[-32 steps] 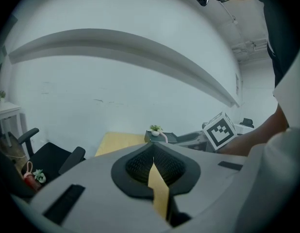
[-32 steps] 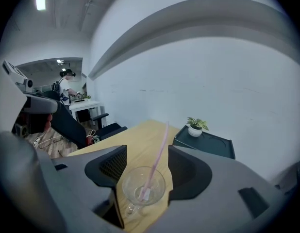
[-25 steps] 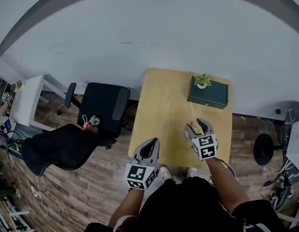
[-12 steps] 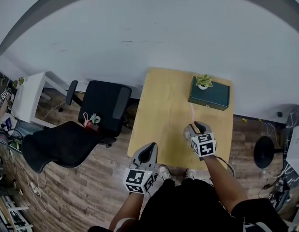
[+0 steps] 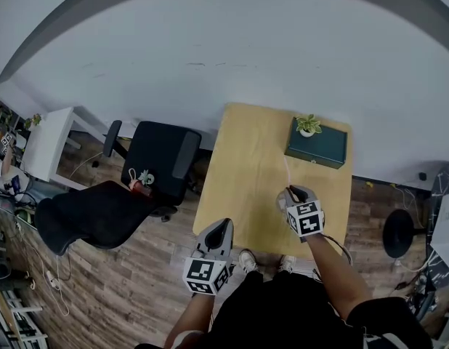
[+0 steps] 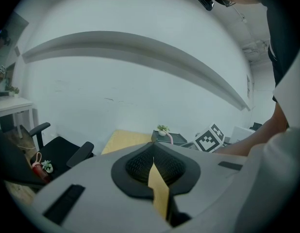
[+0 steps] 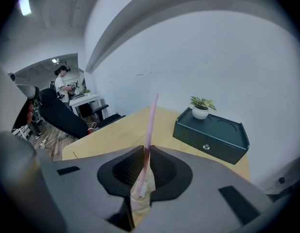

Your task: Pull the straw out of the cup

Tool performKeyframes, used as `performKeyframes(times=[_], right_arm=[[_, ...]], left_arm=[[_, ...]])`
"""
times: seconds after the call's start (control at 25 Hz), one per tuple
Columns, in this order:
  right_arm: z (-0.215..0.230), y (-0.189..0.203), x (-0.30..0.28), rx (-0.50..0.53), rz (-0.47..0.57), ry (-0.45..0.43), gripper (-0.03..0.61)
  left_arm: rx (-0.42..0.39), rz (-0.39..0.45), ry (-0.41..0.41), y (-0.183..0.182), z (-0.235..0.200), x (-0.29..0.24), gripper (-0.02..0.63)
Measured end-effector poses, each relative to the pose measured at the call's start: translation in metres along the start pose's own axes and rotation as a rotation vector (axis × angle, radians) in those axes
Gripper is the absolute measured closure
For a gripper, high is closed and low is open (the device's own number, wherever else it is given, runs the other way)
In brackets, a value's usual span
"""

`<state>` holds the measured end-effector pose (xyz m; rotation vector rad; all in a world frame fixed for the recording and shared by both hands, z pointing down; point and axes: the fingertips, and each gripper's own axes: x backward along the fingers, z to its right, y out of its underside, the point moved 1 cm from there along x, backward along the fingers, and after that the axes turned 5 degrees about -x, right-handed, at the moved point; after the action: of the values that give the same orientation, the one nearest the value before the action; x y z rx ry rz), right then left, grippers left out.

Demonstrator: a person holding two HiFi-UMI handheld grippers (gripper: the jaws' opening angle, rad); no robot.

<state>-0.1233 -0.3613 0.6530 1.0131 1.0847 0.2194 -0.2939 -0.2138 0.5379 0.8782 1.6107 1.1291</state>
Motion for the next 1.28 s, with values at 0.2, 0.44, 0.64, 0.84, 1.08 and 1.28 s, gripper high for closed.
performKeyframes(times=[0.2,0.44,0.64,0.84,1.08,1.28], right_arm=[[0.001,-0.003,0.007,0.001,0.027,-0.002,0.528],[-0.002,-0.018,0.024,0.014,0.089,-0.009,0.528],[-0.005,-0.039,0.051,0.034,0.168,-0.023,0.528],[-0.01,-0.059,0.078,0.058,0.255,-0.041,0.528],[-0.014,-0.088,0.107,0.037,0.348,-0.047,0.528],[-0.019,-0.116,0.141,0.044,0.424,-0.06,0.528]], left_arm=[[0.009,-0.003,-0.018,0.003,-0.002,0.007,0.595],[0.005,-0.002,-0.018,0.003,0.001,0.006,0.595],[-0.003,0.007,-0.006,-0.003,0.009,0.002,0.595],[-0.013,0.011,0.002,-0.008,0.016,-0.001,0.595],[0.008,0.026,0.026,-0.018,0.028,-0.006,0.595],[0.019,0.065,0.044,-0.037,0.039,-0.009,0.595]])
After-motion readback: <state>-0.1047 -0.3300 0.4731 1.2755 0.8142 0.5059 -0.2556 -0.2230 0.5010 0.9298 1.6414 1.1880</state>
